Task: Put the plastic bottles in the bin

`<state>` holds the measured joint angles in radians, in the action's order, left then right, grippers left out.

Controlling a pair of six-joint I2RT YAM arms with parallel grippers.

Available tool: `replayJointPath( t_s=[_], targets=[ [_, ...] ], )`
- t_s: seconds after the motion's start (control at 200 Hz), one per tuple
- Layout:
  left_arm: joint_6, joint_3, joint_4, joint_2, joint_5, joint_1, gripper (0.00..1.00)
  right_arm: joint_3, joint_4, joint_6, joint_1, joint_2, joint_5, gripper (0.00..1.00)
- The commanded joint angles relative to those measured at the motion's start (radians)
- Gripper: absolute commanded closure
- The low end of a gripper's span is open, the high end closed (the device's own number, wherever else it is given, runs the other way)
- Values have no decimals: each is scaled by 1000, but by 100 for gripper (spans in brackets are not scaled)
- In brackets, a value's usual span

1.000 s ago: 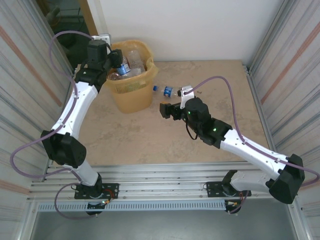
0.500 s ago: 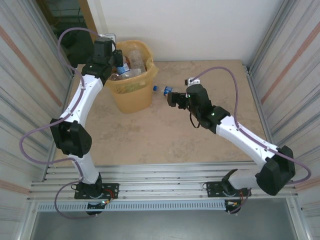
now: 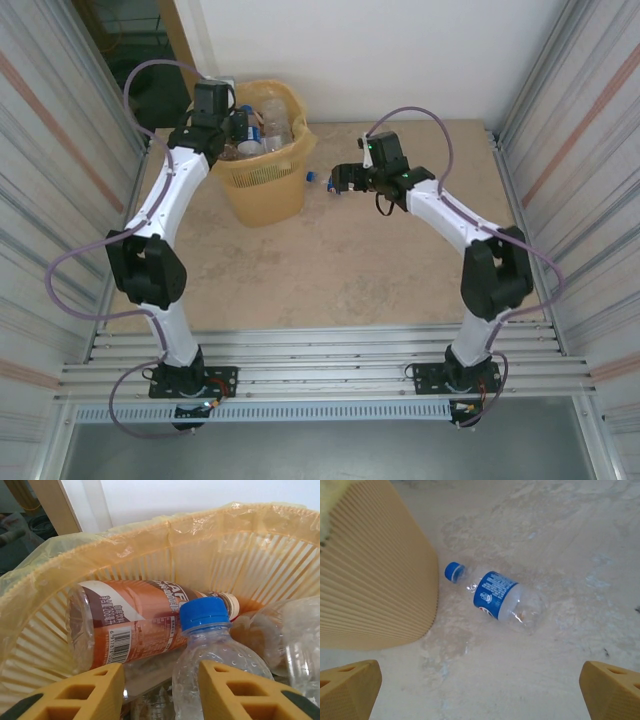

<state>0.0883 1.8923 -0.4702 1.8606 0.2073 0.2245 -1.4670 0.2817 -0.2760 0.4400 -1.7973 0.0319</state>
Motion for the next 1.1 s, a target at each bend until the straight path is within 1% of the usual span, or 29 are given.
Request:
replayJointPath(
  t_s=[0.0,0.26,0.571,0.616,0.832,1.097],
  targets=[
    [-24,1,-60,-17,4,-4,56,-83,26,94,-29,-98,74,0],
    [18,-67,-11,-141,-96,0,54,-243,16,114,-84,-294,177,1],
    [56,-162,55,-287,-175,6,44,-401,45,138,-118,-481,291,2],
    [60,-182,67,-309,-181,7,42,-450,51,144,-118,-503,301,2],
    [96,-316,133,-442,-216,6,30,-548,90,168,-118,-579,344,2],
    [162,-476,205,-592,-256,-4,6,-629,158,192,-119,-649,365,2]
  ],
)
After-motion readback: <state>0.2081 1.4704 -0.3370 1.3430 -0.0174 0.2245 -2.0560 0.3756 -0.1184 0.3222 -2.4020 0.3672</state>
